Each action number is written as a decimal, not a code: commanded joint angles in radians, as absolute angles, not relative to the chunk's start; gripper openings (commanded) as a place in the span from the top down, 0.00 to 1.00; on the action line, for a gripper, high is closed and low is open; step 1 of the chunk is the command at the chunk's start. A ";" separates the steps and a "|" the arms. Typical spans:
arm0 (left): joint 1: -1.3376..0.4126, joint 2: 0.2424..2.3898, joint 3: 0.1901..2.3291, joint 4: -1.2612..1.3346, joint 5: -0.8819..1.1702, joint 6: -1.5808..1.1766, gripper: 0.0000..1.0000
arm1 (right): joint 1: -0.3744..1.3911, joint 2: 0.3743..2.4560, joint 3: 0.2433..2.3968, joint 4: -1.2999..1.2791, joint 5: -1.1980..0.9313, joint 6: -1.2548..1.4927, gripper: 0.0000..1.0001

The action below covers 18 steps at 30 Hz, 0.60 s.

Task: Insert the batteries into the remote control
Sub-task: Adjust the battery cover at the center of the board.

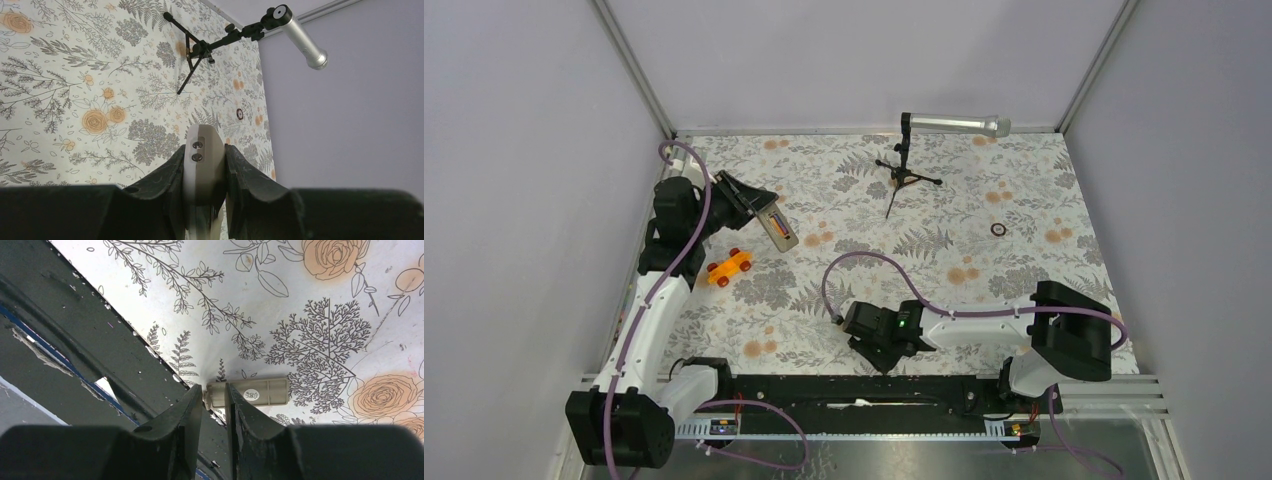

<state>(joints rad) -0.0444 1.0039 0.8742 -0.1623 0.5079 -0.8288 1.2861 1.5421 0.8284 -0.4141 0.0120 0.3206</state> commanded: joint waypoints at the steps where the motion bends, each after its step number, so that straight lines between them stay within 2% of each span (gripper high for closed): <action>1: -0.034 1.007 0.876 -0.080 0.544 -0.847 1.00 | 1.302 1.551 0.882 -0.464 0.035 0.304 0.69; 18: -0.024 1.015 0.848 -0.051 0.560 -0.868 1.00 | 1.327 1.574 0.901 -0.511 0.020 0.298 0.67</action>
<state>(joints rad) -0.0322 1.0149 0.8547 -0.1349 0.5289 -0.8497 1.3132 1.5558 0.8799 -0.4911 0.0101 0.3103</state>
